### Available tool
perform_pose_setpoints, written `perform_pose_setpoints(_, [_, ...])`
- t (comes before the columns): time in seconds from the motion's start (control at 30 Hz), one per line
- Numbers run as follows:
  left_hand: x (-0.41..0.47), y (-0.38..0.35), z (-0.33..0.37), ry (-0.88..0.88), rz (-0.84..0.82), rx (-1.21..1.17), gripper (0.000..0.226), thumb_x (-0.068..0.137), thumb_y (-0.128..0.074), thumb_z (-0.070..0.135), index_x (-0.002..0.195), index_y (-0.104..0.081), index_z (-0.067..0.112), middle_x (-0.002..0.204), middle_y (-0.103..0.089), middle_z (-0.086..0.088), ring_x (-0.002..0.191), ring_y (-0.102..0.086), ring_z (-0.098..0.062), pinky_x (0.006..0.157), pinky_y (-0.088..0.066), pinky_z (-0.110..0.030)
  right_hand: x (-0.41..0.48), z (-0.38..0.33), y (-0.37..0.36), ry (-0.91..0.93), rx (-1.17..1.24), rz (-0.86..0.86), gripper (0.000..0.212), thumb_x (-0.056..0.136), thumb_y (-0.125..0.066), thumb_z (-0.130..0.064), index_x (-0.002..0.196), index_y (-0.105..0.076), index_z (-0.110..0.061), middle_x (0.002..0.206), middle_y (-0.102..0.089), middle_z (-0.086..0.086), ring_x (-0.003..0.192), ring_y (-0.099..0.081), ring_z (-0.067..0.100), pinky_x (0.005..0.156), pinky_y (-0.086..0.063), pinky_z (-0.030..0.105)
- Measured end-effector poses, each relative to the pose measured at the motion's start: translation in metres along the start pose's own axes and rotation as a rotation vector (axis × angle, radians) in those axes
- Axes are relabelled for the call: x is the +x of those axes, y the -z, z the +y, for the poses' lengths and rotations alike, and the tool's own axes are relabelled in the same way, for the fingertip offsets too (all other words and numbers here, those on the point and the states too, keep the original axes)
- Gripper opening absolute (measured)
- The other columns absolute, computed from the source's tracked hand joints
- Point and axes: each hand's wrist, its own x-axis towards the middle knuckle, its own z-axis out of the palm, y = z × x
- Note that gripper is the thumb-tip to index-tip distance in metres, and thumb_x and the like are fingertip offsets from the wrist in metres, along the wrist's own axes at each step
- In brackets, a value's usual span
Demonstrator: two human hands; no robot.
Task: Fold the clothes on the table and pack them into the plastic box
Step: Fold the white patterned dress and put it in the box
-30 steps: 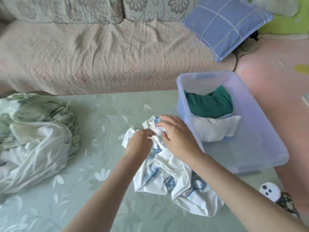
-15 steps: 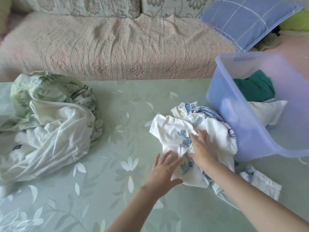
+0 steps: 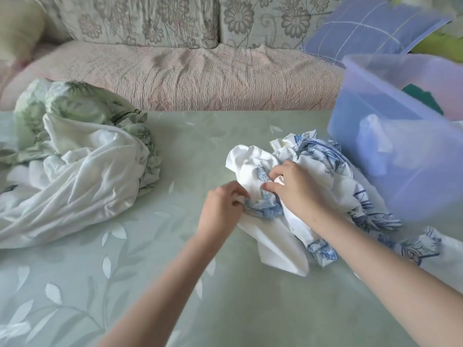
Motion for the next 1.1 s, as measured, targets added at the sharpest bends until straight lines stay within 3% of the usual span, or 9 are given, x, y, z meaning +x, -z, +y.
perform_pose_setpoints(0.2, [-0.038,0.057,-0.015,0.133,0.175,0.015,0.037,0.073,-0.039,-0.016,0.069,-0.054,0.018,0.061,-0.050,0.004,0.054,-0.042,-0.009,0.041,-0.028,-0.016,-0.044,-0.031,0.009,0.149,0.308,-0.040,0.019,0.080,-0.072,-0.005,0.097,-0.071,-0.012,0.081,-0.057,-0.012,0.072,-0.047,-0.001,0.066,-0.034,0.003])
perform_pose_setpoints(0.43, [-0.119,0.109,-0.041,0.359,0.283,0.007,0.041,0.074,-0.029,-0.017,0.079,-0.053,0.016,0.060,-0.044,-0.005,0.054,-0.037,-0.023,0.046,-0.024,-0.028,-0.105,-0.055,0.033,0.239,0.480,-0.257,0.036,0.080,-0.064,0.010,0.099,-0.067,-0.021,0.094,-0.069,-0.004,0.081,-0.062,0.003,0.081,-0.048,0.012])
perform_pose_setpoints(0.63, [-0.163,0.126,-0.060,0.425,0.376,-0.071,0.043,0.070,-0.032,-0.019,0.070,-0.052,0.019,0.064,-0.052,-0.007,0.065,-0.046,-0.027,0.051,-0.030,-0.029,-0.149,-0.028,0.031,0.141,0.061,-0.100,0.041,0.084,-0.050,0.008,0.110,-0.067,-0.019,0.105,-0.060,-0.010,0.095,-0.059,0.009,0.082,-0.047,0.025])
perform_pose_setpoints(0.77, [-0.159,0.132,-0.057,0.202,0.374,0.051,0.047,0.072,-0.043,-0.018,0.079,-0.063,0.024,0.095,-0.055,-0.004,0.094,-0.052,-0.026,0.075,-0.043,-0.034,-0.166,-0.021,0.026,0.030,-0.088,0.073,0.042,0.086,-0.049,-0.002,0.115,-0.069,-0.023,0.102,-0.071,-0.002,0.087,-0.059,0.019,0.072,-0.041,0.024])
perform_pose_setpoints(0.83, [-0.153,0.125,-0.046,0.028,0.278,0.103,0.040,0.073,-0.053,-0.007,0.090,-0.069,0.026,0.104,-0.059,0.003,0.105,-0.054,-0.021,0.092,-0.043,-0.038,-0.169,-0.025,0.024,-0.022,-0.013,-0.019,0.031,0.092,-0.054,-0.026,0.121,-0.065,-0.028,0.094,-0.071,-0.005,0.082,-0.059,0.017,0.066,-0.039,0.022])
perform_pose_setpoints(0.9, [-0.154,0.113,-0.031,-0.047,0.164,0.164,0.027,0.077,-0.054,0.029,0.099,-0.069,0.029,0.097,-0.062,0.015,0.098,-0.054,0.001,0.100,-0.039,-0.039,-0.170,-0.030,0.018,0.018,-0.090,-0.096,0.045,0.087,-0.058,-0.051,0.126,-0.060,-0.028,0.116,-0.067,-0.007,0.103,-0.060,0.017,0.080,-0.042,0.026])
perform_pose_setpoints(0.97, [-0.156,0.099,-0.022,-0.080,0.055,0.257,0.055,0.072,-0.042,0.067,0.109,-0.066,0.033,0.095,-0.060,0.025,0.093,-0.047,0.015,0.109,-0.028,-0.040,-0.168,-0.032,0.008,0.120,-0.138,-0.078,0.055,0.080,-0.065,-0.056,0.126,-0.060,-0.026,0.124,-0.063,-0.006,0.112,-0.056,0.019,0.090,-0.039,0.029])
perform_pose_setpoints(1.03, [-0.159,0.085,-0.026,-0.099,-0.065,0.373,0.087,0.059,-0.034,0.091,0.123,-0.057,0.037,0.117,-0.057,0.024,0.111,-0.046,0.007,0.112,-0.016,-0.032,-0.166,-0.034,0.003,0.150,-0.084,-0.035,0.046,0.078,-0.072,-0.045,0.120,-0.064,-0.025,0.116,-0.067,-0.004,0.108,-0.057,0.022,0.086,-0.039,0.030])
perform_pose_setpoints(1.1, [-0.161,0.076,-0.034,-0.128,-0.063,0.481,0.092,0.057,-0.040,0.090,0.129,-0.054,0.034,0.121,-0.057,0.015,0.116,-0.049,-0.010,0.106,-0.020,-0.028,-0.163,-0.033,0.000,0.160,-0.055,0.016,0.030,0.081,-0.072,-0.035,0.107,-0.069,-0.023,0.102,-0.070,-0.003,0.097,-0.060,0.024,0.075,-0.039,0.028])
